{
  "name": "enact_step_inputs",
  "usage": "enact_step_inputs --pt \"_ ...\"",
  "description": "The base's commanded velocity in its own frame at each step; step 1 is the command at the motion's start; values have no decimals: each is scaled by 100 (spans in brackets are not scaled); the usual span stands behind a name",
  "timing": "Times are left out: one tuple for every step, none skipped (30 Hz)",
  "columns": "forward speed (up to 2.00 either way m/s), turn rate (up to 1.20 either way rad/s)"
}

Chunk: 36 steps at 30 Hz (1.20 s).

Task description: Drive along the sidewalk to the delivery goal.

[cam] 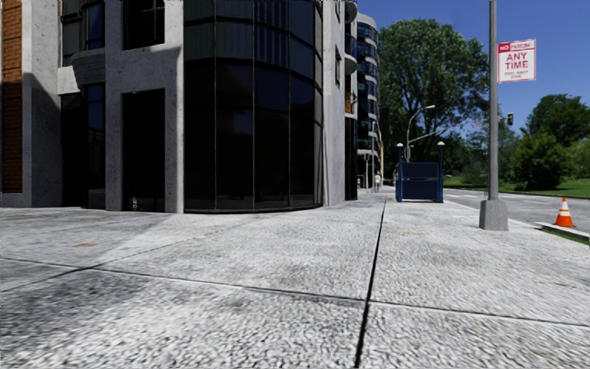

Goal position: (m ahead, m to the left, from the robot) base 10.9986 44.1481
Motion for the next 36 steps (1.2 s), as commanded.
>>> enact_step_inputs --pt "200 0" --pt "200 0" --pt "200 0" --pt "200 0" --pt "200 0" --pt "200 0" --pt "200 0" --pt "200 0" --pt "200 0" --pt "200 0" --pt "200 0" --pt "200 0" --pt "200 0" --pt "200 0" --pt "200 0" --pt "200 0" --pt "200 0" --pt "200 13" --pt "200 38" --pt "200 59" --pt "200 73" --pt "200 79" --pt "200 80" --pt "200 80" --pt "200 80" --pt "200 80" --pt "200 80" --pt "200 80" --pt "200 80" --pt "200 80" --pt "200 80" --pt "200 80" --pt "200 80" --pt "200 80" --pt "200 80" --pt "200 80"
